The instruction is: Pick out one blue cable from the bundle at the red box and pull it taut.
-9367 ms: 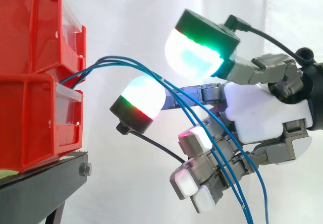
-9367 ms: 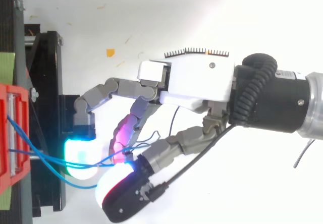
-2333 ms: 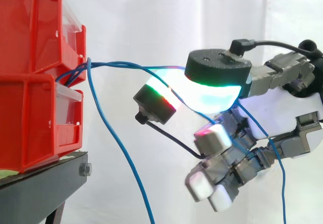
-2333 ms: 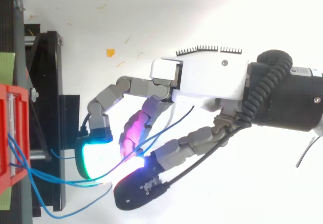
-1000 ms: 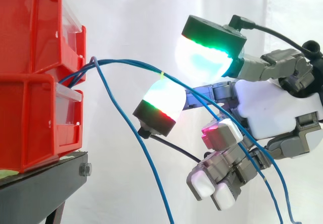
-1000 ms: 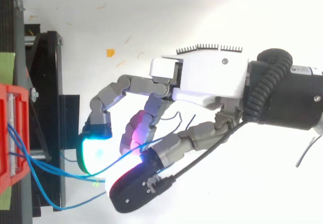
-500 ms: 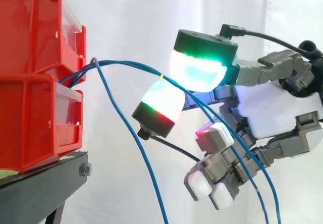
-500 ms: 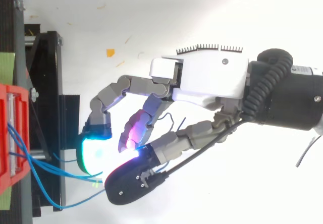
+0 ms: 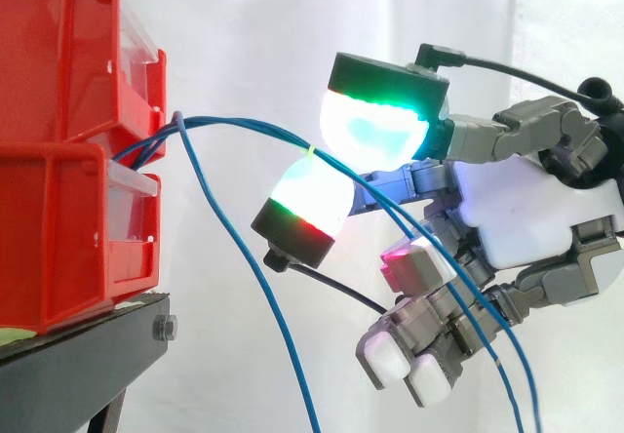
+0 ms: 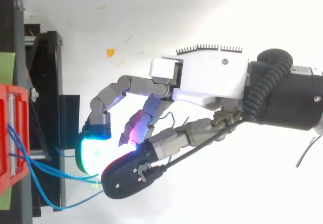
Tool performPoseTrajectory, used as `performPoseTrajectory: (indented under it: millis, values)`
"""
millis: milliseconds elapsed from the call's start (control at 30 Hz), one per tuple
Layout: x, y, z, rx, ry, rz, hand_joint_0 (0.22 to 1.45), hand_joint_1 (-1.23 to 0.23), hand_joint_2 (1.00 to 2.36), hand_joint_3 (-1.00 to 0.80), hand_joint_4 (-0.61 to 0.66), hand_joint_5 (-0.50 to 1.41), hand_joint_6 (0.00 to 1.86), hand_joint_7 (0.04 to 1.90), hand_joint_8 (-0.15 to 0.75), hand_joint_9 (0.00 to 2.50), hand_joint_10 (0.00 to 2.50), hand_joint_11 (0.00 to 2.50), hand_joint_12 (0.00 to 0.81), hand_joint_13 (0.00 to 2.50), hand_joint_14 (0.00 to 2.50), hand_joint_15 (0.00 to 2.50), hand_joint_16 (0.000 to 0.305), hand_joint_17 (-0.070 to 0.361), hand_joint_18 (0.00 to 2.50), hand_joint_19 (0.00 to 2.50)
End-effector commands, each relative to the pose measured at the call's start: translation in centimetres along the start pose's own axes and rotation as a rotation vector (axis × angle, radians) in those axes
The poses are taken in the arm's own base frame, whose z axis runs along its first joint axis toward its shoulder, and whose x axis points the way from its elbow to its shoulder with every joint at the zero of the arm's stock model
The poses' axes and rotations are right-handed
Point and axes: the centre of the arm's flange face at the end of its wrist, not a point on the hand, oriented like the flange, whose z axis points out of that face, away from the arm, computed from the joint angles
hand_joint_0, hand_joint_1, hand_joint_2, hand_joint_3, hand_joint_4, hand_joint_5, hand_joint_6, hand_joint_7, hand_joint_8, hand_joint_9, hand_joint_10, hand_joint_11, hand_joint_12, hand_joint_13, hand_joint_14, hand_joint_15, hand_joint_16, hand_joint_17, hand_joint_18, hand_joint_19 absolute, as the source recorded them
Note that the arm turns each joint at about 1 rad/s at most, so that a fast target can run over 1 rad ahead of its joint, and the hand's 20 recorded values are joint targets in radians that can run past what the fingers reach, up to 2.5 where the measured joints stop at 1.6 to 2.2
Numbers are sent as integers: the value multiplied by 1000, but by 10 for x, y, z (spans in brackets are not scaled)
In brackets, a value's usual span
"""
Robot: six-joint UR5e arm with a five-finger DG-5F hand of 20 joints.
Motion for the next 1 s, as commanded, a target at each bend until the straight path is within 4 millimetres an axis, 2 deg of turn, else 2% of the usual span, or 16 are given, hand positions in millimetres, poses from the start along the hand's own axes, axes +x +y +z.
performPoseTrajectory:
  millis: [0,233,433,500,633,667,700,733,800,867,967]
  values:
    - [0,0,0,1,1,0,603,-741,1014,-309,-144,-78,881,966,244,1240,31,814,354,851,23,586,46,104,680,630]
    - [0,0,0,1,-1,0,588,-824,1020,-99,-143,-47,901,1026,261,1332,31,816,375,950,24,598,52,116,774,596]
    - [0,0,0,1,-1,0,583,-842,1001,1,-244,-8,873,1067,275,1497,30,768,413,1082,20,585,64,145,937,552]
    - [0,-1,0,2,-1,-1,545,-830,1139,-24,-272,1,863,1073,267,1514,29,742,418,1097,20,574,66,149,956,539]
    - [1,0,0,0,1,-1,517,-814,1248,-63,-284,3,859,1052,267,1518,27,735,421,1107,20,578,67,152,974,542]
    - [1,-1,0,2,-1,-1,529,-810,1187,-66,-264,-1,853,1051,267,1512,29,743,421,1104,22,576,67,150,957,547]
    - [1,0,0,0,-1,-1,575,-796,1005,-115,-207,-23,846,1024,266,1469,31,750,413,1069,23,593,64,143,903,568]
    - [1,-1,0,2,-1,-1,572,-777,1009,-155,-183,-30,845,1014,266,1441,31,757,407,1051,21,592,62,139,881,575]
    - [1,0,-1,2,-1,-1,549,-687,1008,-395,-133,-48,839,993,238,1361,34,809,362,966,26,634,49,110,722,650]
    - [1,-1,0,2,-2,-1,525,-658,1000,-495,-104,-48,828,1004,248,1358,35,800,368,964,24,628,51,114,722,646]
    - [1,-1,0,2,-4,-1,492,-597,1000,-500,-85,-47,820,1006,258,1351,34,799,382,972,25,627,54,121,749,641]
